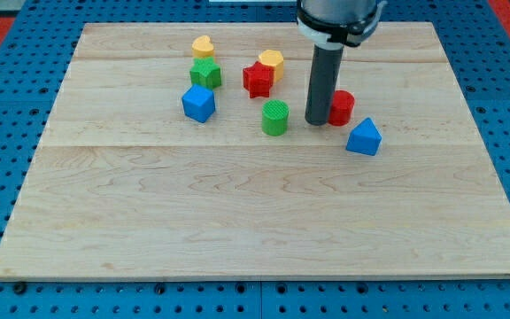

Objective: Push the red circle into the blue triangle

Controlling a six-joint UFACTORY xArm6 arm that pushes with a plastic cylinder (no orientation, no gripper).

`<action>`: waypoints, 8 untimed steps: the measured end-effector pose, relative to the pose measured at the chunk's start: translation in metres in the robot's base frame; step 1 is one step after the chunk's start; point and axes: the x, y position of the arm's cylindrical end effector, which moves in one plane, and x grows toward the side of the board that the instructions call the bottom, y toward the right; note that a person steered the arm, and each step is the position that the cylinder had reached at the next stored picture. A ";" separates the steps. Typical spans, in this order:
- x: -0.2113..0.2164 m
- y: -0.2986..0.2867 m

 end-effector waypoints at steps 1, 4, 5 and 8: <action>-0.026 0.008; -0.055 0.028; -0.055 0.028; -0.054 0.038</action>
